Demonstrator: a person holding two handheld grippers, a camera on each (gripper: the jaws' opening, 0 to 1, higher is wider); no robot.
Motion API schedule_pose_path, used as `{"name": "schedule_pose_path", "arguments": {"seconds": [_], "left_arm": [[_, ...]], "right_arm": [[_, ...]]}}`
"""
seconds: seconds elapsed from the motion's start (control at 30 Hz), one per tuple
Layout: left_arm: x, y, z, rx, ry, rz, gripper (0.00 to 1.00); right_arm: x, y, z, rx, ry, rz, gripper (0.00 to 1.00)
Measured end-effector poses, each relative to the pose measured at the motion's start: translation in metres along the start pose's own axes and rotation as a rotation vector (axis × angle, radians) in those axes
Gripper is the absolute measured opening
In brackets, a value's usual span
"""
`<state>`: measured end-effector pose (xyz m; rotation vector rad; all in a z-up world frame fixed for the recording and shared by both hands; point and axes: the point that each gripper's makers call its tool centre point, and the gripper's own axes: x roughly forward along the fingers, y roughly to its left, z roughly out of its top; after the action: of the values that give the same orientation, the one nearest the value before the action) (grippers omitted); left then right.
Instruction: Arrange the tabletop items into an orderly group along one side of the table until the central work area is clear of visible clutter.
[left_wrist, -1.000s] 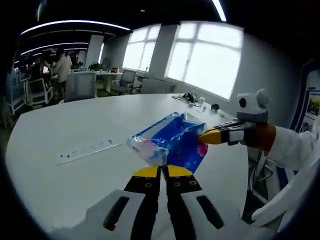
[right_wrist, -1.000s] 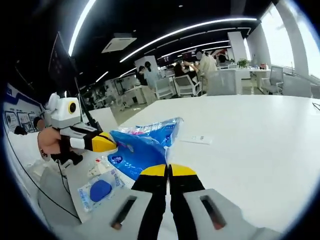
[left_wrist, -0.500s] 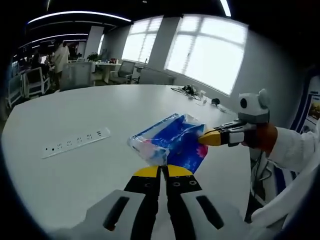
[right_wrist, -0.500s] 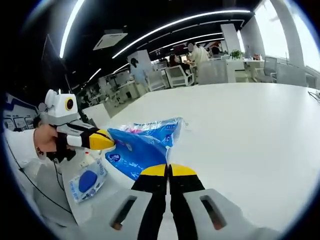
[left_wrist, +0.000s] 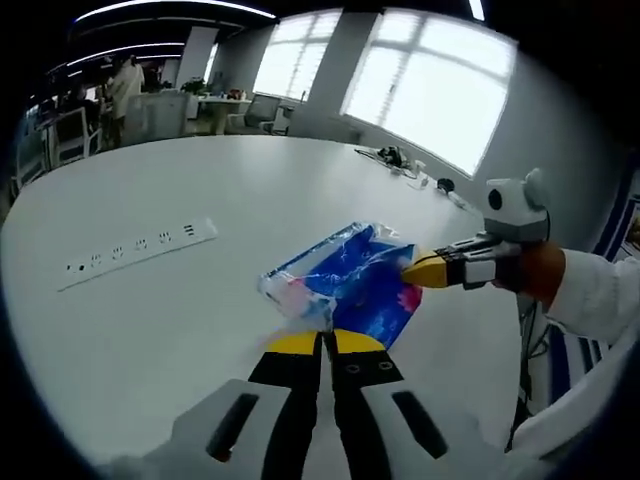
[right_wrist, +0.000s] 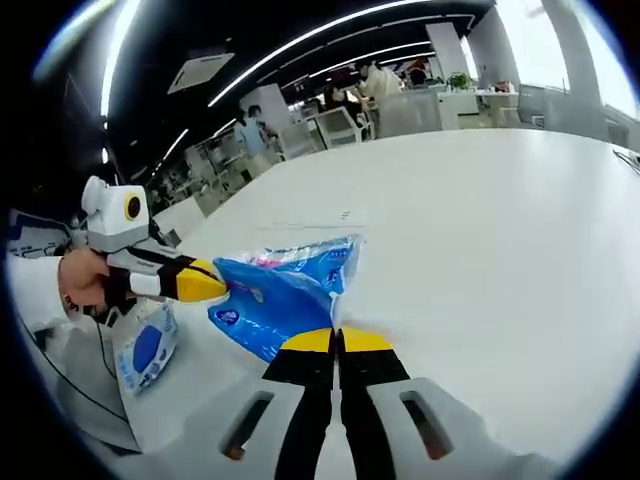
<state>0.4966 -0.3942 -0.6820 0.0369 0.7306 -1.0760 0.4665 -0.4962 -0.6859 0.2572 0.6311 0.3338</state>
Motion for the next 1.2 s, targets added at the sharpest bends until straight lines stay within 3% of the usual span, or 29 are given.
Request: {"name": "schedule_pose_path", "arguments": {"seconds": [0.57, 1.2], "left_arm": [[0.032, 0.026, -0.027, -0.052, 0.059, 0.053, 0.0], [0.042, 0.036, -0.05, -0.055, 0.107, 0.053, 0.01]], "right_arm": [[0.033, -0.021, -0.029, 0.056, 0.058, 0.002, 0.0], [0.041, -0.024, -0.047, 0.087, 0.089, -0.002, 0.0]]}}
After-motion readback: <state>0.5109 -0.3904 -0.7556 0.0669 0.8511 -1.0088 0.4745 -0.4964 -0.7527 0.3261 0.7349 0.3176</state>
